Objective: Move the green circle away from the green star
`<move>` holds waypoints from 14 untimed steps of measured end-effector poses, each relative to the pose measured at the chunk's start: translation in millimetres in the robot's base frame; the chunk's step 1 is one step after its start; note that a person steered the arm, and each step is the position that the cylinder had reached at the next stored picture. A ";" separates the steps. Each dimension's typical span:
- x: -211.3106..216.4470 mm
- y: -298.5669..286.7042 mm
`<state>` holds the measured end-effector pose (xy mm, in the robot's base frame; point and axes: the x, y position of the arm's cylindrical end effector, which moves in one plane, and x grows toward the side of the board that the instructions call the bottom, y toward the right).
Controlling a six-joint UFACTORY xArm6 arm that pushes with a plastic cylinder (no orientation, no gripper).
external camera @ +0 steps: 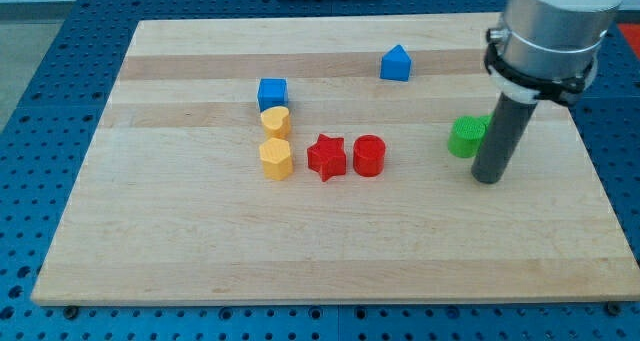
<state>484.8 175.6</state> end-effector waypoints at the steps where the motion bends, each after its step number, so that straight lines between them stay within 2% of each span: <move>1: -4.8 0.9; 4: -19.2 0.7; 14: -104.2 -32.9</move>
<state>380.6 142.7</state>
